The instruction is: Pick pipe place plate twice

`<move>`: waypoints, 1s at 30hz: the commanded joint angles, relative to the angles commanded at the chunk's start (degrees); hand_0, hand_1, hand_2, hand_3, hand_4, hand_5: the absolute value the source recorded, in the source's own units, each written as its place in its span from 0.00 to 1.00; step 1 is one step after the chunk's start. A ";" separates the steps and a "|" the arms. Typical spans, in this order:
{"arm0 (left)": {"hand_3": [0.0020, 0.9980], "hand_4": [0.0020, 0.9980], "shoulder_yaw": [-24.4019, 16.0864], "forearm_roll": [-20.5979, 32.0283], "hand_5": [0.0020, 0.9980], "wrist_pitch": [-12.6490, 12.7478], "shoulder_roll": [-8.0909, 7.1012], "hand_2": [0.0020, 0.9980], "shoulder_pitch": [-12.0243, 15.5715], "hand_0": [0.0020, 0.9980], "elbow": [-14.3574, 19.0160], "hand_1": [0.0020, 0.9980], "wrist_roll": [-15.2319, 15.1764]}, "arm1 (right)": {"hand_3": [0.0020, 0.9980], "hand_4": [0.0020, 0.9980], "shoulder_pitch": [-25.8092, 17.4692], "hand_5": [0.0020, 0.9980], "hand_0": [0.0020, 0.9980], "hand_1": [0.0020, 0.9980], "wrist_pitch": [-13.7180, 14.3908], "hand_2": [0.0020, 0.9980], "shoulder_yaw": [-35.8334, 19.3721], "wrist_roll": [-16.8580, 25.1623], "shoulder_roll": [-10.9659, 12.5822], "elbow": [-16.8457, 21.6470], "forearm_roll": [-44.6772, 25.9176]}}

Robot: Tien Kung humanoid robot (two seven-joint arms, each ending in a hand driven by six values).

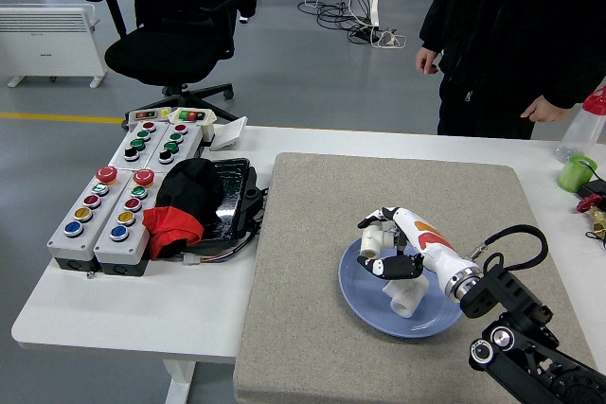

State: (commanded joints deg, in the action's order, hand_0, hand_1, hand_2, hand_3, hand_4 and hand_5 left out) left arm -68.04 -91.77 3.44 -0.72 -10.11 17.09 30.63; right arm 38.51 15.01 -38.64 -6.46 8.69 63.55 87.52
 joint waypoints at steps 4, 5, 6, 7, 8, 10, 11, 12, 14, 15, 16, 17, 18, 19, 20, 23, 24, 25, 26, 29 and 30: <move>0.58 0.40 0.52 0.74 1.00 0.03 -0.10 0.64 0.05 0.65 0.09 0.63 0.13 | 0.66 0.62 1.05 0.11 0.52 0.59 -2.41 0.58 0.44 -2.22 -0.87 -2.72 0.50; 0.58 0.40 0.55 0.80 1.00 0.05 -0.11 0.64 0.05 0.65 0.10 0.63 0.15 | 0.66 0.62 1.14 0.11 0.52 0.59 -2.82 0.58 0.46 -2.57 -0.93 -2.97 0.55; 0.58 0.40 0.65 0.82 1.00 0.10 -0.13 0.64 0.10 0.65 0.11 0.63 0.14 | 0.66 0.62 1.14 0.11 0.52 0.59 -3.68 0.58 0.45 -3.04 -0.97 -3.41 0.35; 0.58 0.40 0.67 0.80 1.00 0.12 -0.14 0.64 0.12 0.65 0.11 0.63 0.12 | 0.66 0.62 1.12 0.11 0.52 0.59 -4.15 0.58 0.44 -3.27 -0.96 -3.52 0.13; 0.58 0.40 0.67 0.79 1.00 0.13 -0.14 0.64 0.13 0.65 0.11 0.63 0.11 | 0.89 0.81 1.10 0.38 0.96 0.87 -4.38 0.97 0.45 -3.37 -0.93 -3.54 0.01; 0.58 0.40 0.71 1.03 1.00 0.21 -0.16 0.64 0.13 0.65 0.06 0.63 0.03 | 0.89 0.81 0.95 0.38 0.96 0.87 -4.61 0.97 0.60 -2.81 -0.78 -3.40 -1.56; 0.58 0.40 0.72 1.07 1.00 0.22 -0.16 0.64 0.14 0.65 0.05 0.63 0.02 | 0.89 0.81 0.91 0.38 0.96 0.87 -4.58 0.97 0.62 -2.64 -0.76 -3.37 -1.91; 0.58 0.40 0.77 1.12 1.00 0.22 -0.16 0.64 0.13 0.65 0.03 0.63 -0.03 | 0.89 0.81 0.76 0.38 0.96 0.87 -4.23 0.97 0.49 -2.12 -0.81 -3.24 -2.49; 0.58 0.40 0.80 1.16 1.00 0.22 -0.16 0.64 0.12 0.66 0.02 0.63 -0.05 | 1.00 0.89 0.67 0.48 1.00 0.93 -4.01 1.00 0.41 -1.81 -0.84 -3.16 -2.81; 0.58 0.40 0.81 1.20 1.00 0.18 -0.14 0.64 0.09 0.66 0.01 0.63 -0.04 | 1.00 0.89 0.55 0.48 1.00 0.93 -3.44 1.00 0.38 -1.09 -0.89 -2.78 -3.29; 0.58 0.40 0.84 1.23 1.00 0.16 -0.14 0.64 0.07 0.66 0.01 0.63 -0.04 | 1.00 0.89 0.53 0.48 1.00 0.93 -3.19 1.00 0.44 -0.81 -0.89 -2.58 -3.45; 0.58 0.40 0.90 1.25 1.00 0.13 -0.15 0.64 0.04 0.66 0.01 0.63 -0.05 | 1.00 0.89 0.54 0.48 1.00 0.93 -2.95 1.00 0.54 -0.60 -0.87 -2.39 -3.53; 0.58 0.40 0.91 1.26 1.00 0.12 -0.15 0.64 0.01 0.66 0.01 0.63 -0.04 | 1.00 0.89 0.55 0.48 1.00 0.93 -2.89 1.00 0.57 -0.53 -0.83 -2.29 -3.58; 0.58 0.40 0.91 1.28 1.00 0.11 -0.14 0.64 -0.02 0.66 0.02 0.63 -0.01 | 1.00 0.89 0.55 0.48 1.00 0.93 -2.85 1.00 0.58 -0.48 -0.77 -2.17 -3.65; 0.58 0.40 0.96 1.34 1.00 0.09 -0.14 0.64 -0.06 0.66 0.03 0.63 0.00 | 1.00 0.91 0.49 0.49 1.00 0.94 -3.01 1.00 0.53 -0.77 -0.57 -1.96 -3.53; 0.58 0.40 1.14 1.61 1.00 0.14 -0.18 0.64 -0.10 0.66 0.03 0.63 -0.04 | 1.00 0.91 -0.05 0.49 1.00 0.94 -2.89 1.00 -0.24 -1.00 -0.17 -1.37 -3.37; 0.58 0.40 1.11 1.69 1.00 0.21 -0.17 0.64 -0.09 0.66 0.03 0.63 -0.03 | 1.00 0.91 -0.48 0.49 1.00 0.94 -2.54 1.00 -1.14 -0.87 -0.03 -0.98 -3.28; 0.58 0.40 1.16 1.79 1.00 0.26 -0.16 0.64 -0.10 0.66 0.02 0.63 -0.04 | 1.00 0.91 -1.01 0.49 1.00 0.94 -2.03 1.00 -2.33 -0.47 0.15 -0.47 -3.30; 0.58 0.41 1.17 1.82 1.00 0.27 -0.16 0.64 -0.11 0.66 0.02 0.63 -0.04 | 1.00 0.90 -1.15 0.49 1.00 0.93 -1.90 1.00 -2.67 -0.37 0.20 -0.34 -3.30; 0.58 0.41 1.12 1.72 1.00 0.24 -0.17 0.64 -0.11 0.66 0.04 0.63 -0.02 | 1.00 0.90 -3.08 0.49 1.00 0.93 0.08 1.00 -7.61 2.40 1.08 1.68 -5.77; 0.58 0.41 1.16 1.81 1.00 0.26 -0.17 0.64 -0.10 0.66 0.05 0.63 0.01 | 1.00 0.90 -3.63 0.49 1.00 0.93 -0.42 1.00 -9.38 3.66 1.72 2.47 -7.30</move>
State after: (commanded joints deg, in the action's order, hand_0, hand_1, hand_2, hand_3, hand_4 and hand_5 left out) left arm -66.88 -89.97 3.70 -0.89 -10.21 17.13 30.64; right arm 34.88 14.59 -48.02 -2.80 10.41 66.02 80.21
